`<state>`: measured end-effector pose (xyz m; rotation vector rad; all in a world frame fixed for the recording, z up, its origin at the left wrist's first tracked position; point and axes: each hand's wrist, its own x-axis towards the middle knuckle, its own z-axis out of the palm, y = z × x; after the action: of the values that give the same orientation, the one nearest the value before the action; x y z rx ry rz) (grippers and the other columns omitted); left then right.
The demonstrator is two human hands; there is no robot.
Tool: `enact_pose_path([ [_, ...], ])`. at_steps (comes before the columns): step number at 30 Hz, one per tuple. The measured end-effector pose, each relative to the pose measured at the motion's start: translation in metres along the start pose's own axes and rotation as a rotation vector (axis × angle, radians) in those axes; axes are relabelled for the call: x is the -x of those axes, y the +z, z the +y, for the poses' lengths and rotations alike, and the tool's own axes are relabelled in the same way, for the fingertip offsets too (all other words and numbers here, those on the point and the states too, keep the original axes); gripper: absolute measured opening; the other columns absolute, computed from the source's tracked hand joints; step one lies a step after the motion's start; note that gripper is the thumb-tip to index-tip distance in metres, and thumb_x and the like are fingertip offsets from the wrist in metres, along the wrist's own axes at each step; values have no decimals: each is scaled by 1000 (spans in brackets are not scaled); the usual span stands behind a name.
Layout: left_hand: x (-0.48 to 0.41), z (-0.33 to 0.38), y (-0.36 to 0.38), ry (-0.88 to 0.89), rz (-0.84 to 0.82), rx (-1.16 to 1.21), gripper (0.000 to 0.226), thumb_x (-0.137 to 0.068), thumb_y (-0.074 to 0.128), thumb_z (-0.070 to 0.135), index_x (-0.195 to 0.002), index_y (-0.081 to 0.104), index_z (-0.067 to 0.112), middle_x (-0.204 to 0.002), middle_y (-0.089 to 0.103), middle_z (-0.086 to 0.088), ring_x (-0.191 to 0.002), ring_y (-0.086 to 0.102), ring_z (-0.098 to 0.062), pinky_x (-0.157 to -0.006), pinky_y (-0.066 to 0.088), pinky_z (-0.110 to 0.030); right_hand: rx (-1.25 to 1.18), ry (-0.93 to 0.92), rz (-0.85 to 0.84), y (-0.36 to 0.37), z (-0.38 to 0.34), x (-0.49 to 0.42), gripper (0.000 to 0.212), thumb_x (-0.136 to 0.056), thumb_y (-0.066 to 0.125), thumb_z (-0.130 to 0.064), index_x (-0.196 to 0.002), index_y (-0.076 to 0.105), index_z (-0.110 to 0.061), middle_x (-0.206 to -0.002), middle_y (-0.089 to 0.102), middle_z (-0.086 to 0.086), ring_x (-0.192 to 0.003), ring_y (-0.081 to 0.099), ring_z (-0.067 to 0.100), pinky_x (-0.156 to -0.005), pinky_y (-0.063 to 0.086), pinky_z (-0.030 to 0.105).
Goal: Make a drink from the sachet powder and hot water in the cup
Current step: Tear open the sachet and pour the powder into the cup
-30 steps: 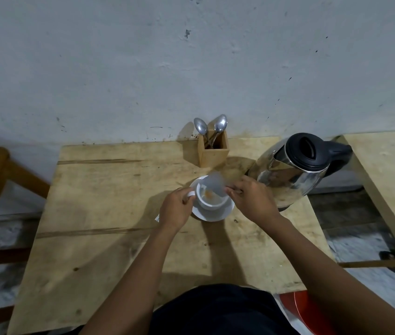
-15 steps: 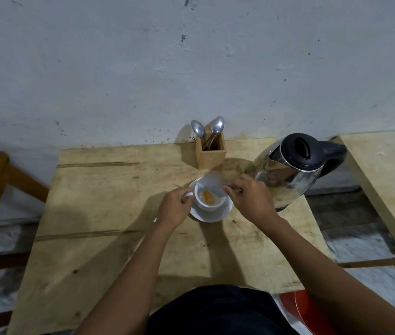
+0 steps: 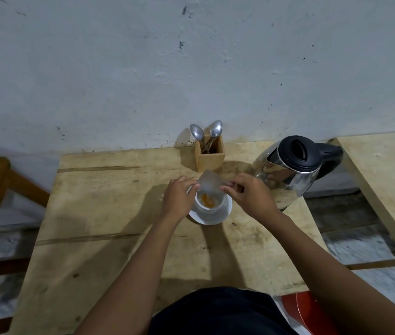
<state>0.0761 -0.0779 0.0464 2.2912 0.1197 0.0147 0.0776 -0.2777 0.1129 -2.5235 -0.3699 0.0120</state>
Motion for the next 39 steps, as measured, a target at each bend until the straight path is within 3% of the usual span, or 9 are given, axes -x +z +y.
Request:
enact_pose_path([
  [5,-3,-7,3,-4,-41,54,20,-91,59,24,-98,75,14,-103,69,-4,-97,59,-30,-83,51,-45,-108,27,0,-2,10,-1,9,-87,74,-24,-94,78,-20,-72,61,-21,-63,55,-5,-59,39,17],
  [10,-1,-7,4,10,-33,56,20,-91,59,23,-96,75,13,-102,69,-4,-98,58,-30,-86,50,-45,-198,96,10,2,8,0,8,-85,76,-23,-92,79,-20,-72,68,-19,-61,59,-6,-61,50,22],
  [17,1,-10,3,13,-16,55,20,-91,60,22,-98,75,11,-102,69,-6,-100,56,-30,-87,48,-41,-225,131,25,7,9,0,6,-82,79,-26,-87,80,-23,-59,59,-26,-54,54,-3,-56,45,26],
  [21,3,-5,2,-2,-8,74,22,-91,60,21,-102,75,9,-104,68,-5,-103,53,-27,-86,42,-32,-240,118,76,10,8,1,8,-81,80,-21,-88,80,-21,-65,60,-29,-63,60,5,-63,55,35],
  [26,0,-5,3,-7,-1,79,20,-91,60,23,-98,75,11,-100,68,-4,-99,57,-30,-87,48,-41,-287,126,92,8,10,-1,8,-83,78,-20,-80,75,-28,-63,61,-25,-58,57,4,-60,48,25],
  [31,2,-3,4,-1,18,121,18,-91,61,23,-96,76,14,-99,68,-3,-98,58,-29,-87,49,-41,-327,116,126,4,12,0,12,-83,78,-20,-85,74,-31,-74,67,-20,-68,64,14,-62,52,26],
  [35,3,-1,6,0,21,140,18,-91,61,20,-97,76,12,-100,68,-5,-99,58,-28,-87,48,-40,-307,134,131,6,12,0,8,-80,80,-22,-88,80,-21,-71,63,-20,-65,61,6,-60,46,23],
  [39,5,-5,5,15,18,137,16,-90,61,20,-93,76,13,-97,68,-3,-97,59,-29,-86,49,-41,-297,147,99,2,13,-2,12,-79,81,-25,-86,78,-35,-75,62,-22,-69,60,0,-62,48,23],
])
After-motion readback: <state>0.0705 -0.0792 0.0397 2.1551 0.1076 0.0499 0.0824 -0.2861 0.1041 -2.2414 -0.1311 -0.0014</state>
